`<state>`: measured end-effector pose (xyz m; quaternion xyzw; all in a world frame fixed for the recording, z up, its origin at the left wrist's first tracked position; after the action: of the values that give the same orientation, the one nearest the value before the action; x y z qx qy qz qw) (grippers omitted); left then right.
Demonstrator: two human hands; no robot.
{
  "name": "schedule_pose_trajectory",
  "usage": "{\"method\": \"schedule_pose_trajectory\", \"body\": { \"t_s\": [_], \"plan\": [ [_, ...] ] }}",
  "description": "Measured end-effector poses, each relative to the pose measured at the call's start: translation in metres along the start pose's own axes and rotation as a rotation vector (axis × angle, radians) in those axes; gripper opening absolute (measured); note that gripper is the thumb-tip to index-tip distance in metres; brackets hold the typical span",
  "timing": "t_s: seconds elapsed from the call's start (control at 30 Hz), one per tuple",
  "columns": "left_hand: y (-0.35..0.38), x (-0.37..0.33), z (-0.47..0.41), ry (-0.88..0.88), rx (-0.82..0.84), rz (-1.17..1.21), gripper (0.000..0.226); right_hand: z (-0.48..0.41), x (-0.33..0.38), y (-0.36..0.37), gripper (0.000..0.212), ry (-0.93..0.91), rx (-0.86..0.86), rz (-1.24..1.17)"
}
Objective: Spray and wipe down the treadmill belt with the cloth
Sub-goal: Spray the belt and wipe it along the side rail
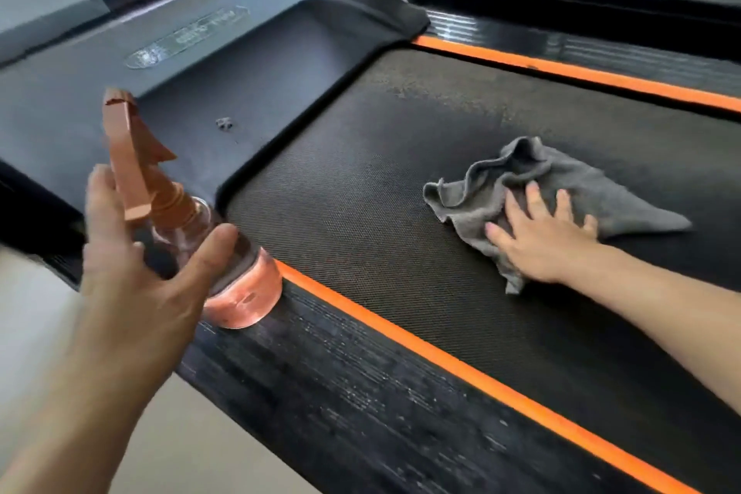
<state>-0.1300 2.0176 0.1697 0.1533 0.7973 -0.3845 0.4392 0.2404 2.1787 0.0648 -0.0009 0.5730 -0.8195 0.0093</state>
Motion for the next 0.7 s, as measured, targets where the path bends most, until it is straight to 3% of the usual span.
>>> {"method": "schedule_pose_trajectory", "body": {
  "t_s": [0.03, 0.1, 0.13, 0.23, 0.33, 0.43, 0.5, 0.6, 0.7],
  "plan": [
    [-0.004, -0.002, 0.017, -0.009, -0.085, -0.029, 0.089, 0.008, 0.01, 0.002, 0.071, -0.05, -0.003, 0.005],
    [-0.005, -0.018, 0.054, 0.12, -0.231, -0.095, 0.052, 0.031, 0.045, 0.014, 0.068, -0.259, -0.007, 0.04],
    [0.007, -0.03, 0.071, 0.229, -0.198, -0.108, 0.035, 0.044, 0.06, 0.02, 0.066, -0.366, -0.017, 0.059],
    [0.079, -0.057, 0.098, 0.525, 0.181, -0.217, 0.025, 0.067, 0.085, 0.027, 0.06, -0.593, -0.027, 0.109],
    [0.15, -0.047, 0.077, 0.56, 0.444, -0.469, 0.04, 0.074, 0.09, 0.027, 0.058, -0.713, -0.005, 0.116],
    [0.201, -0.022, 0.064, 0.41, 0.646, -0.741, 0.073, 0.088, 0.064, 0.033, 0.06, -0.666, 0.048, 0.115],
    [0.223, -0.025, 0.088, 0.409, 0.669, -0.806, 0.078, 0.102, 0.028, 0.036, 0.066, -0.587, 0.115, 0.116],
    [0.247, -0.065, 0.149, 0.683, 0.662, -0.673, 0.064, 0.135, -0.029, 0.028, 0.093, -0.511, 0.247, 0.135],
    [0.267, -0.093, 0.184, 0.819, 0.732, -0.695, 0.059, 0.16, -0.066, 0.024, 0.106, -0.445, 0.369, 0.182]
  ]
}}
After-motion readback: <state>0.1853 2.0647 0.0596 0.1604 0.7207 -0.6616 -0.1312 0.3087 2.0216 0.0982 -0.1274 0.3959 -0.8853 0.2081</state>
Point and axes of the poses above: each hand's wrist, its own z-axis away from the middle knuckle, its own y-axis out of the palm, x = y × z, the point moved 5 cm from there along -z, towards the middle knuckle, and after that the axes turned 5 degrees about -x, right-handed, at the moved point
